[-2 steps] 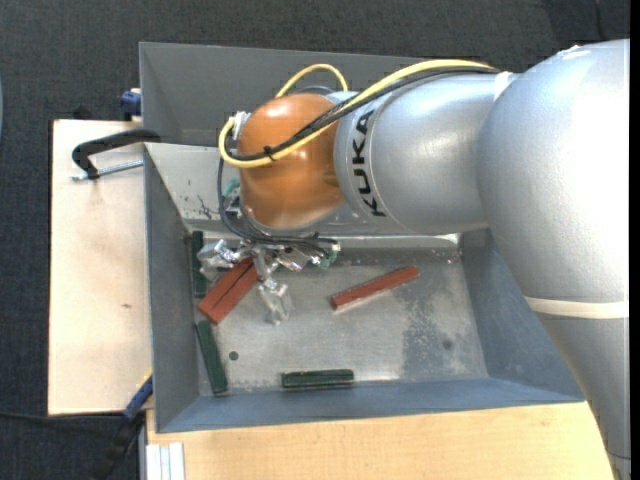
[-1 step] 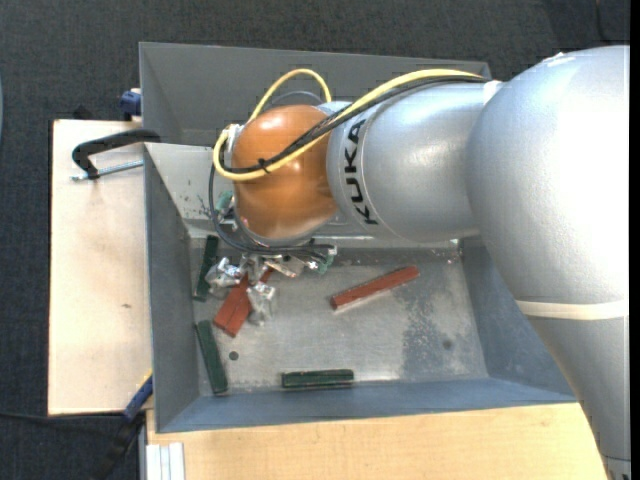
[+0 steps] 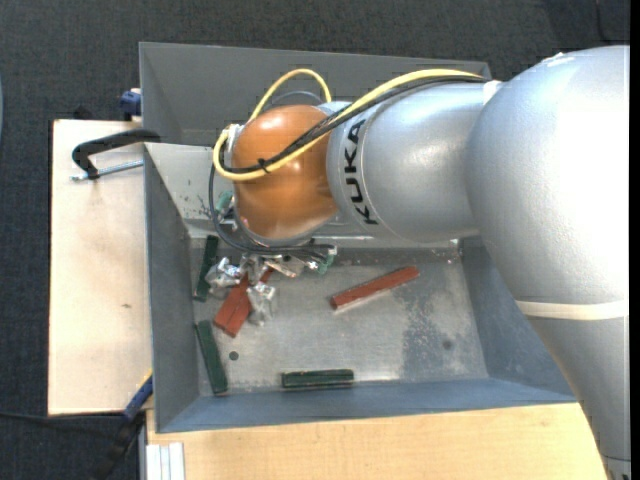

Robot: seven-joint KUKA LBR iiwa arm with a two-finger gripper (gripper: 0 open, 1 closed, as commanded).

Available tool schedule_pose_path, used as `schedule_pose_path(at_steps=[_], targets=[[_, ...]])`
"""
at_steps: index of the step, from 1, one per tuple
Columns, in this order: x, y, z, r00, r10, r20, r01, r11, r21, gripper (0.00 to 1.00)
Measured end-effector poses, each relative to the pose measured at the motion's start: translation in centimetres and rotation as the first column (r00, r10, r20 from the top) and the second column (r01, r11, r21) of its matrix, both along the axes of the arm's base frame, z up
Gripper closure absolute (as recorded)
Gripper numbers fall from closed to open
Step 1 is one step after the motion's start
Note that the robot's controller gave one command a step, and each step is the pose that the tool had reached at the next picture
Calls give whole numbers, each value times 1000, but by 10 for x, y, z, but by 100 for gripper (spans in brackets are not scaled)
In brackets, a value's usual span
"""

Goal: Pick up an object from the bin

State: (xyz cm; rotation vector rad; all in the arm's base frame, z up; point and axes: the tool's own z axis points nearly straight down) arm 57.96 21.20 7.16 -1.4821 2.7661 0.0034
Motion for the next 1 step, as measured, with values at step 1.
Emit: schedule_pose_path(at_steps=[1], targets=[[-1, 0, 4, 1000, 0, -2, 0, 1000, 0, 100]])
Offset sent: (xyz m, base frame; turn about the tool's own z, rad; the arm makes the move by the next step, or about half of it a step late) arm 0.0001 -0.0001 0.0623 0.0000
